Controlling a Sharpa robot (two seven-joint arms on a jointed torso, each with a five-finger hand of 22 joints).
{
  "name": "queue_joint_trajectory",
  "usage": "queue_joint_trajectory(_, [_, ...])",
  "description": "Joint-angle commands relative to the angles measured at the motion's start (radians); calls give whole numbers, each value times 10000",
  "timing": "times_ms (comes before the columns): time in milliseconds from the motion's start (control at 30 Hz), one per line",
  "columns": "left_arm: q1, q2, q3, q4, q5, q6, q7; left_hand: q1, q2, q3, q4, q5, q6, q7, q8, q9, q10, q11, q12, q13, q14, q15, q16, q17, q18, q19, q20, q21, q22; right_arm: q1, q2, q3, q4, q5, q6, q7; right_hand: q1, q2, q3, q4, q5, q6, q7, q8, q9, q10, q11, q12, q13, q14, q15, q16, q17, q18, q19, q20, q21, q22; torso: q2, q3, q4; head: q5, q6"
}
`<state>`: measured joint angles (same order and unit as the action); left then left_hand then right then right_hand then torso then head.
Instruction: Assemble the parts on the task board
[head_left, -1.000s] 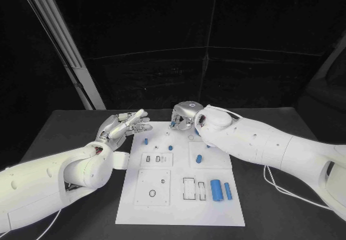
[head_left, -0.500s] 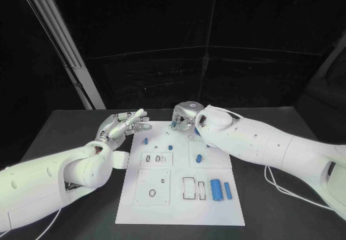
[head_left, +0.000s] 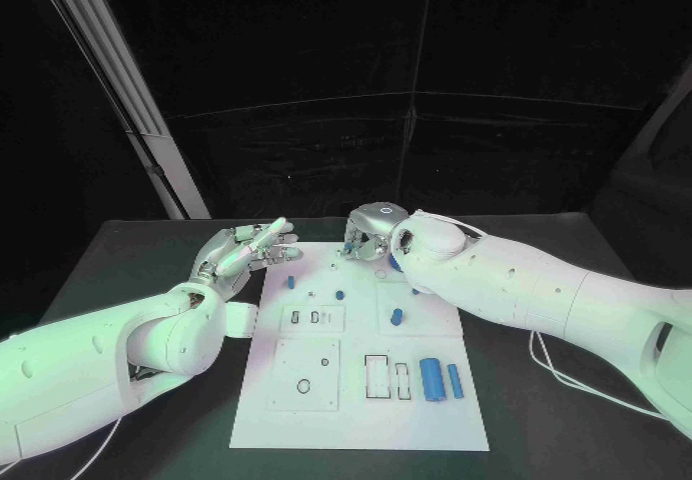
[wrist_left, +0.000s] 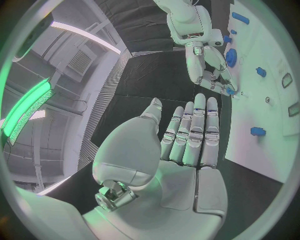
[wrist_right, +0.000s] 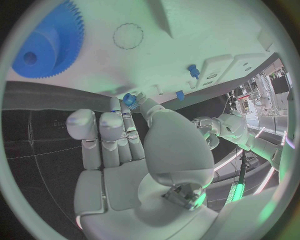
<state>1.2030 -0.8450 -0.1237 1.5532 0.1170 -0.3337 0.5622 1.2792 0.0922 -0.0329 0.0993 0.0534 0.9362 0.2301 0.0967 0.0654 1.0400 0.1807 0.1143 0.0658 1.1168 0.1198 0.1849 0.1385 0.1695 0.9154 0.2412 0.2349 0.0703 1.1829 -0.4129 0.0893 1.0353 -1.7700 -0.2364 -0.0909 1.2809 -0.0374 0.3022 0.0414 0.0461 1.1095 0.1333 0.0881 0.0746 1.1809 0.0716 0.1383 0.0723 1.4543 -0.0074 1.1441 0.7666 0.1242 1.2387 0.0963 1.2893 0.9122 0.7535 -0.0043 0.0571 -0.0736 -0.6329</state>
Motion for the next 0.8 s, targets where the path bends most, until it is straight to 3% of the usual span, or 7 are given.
queue_joint_trajectory(33, [19,12,8,7,-56,73,14,71,40,13,-66,1,-1,47,-50,-10,-68,-30,-33,-7,1,75,-49,9,149,36,-1,-34,-10,22,37,2,21,-68,144,68,76,-3,13,1,36,89,-16,34,17,59,-18,-4,-13,-12,-53,-27,-6,-39,78,-10,46,4,2,-10,16,-8,-6])
queue_joint_trajectory(500, [19,-3,8,24,-56,88,-4,71,40,13,-66,1,-1,47,-50,-10,-68,-30,-33,-7,1,75,-49,9,149,36,-1,-34,-10,23,119,0,-5,-68,226,16,76,-3,13,1,36,89,-16,34,17,59,-18,-4,-13,-12,-53,-27,-6,-39,78,-10,46,4,-1,-9,20,0,-40])
queue_joint_trajectory(800, [19,-4,7,19,-56,89,-12,71,40,13,-66,1,-1,47,-50,-10,-68,-30,-33,-7,1,75,-49,9,149,36,-1,-34,-10,23,150,0,8,-68,-54,79,76,-9,6,9,34,88,-11,30,15,59,-14,-11,-16,-16,-53,-34,-19,-39,77,-12,47,5,-4,-5,13,3,-32])
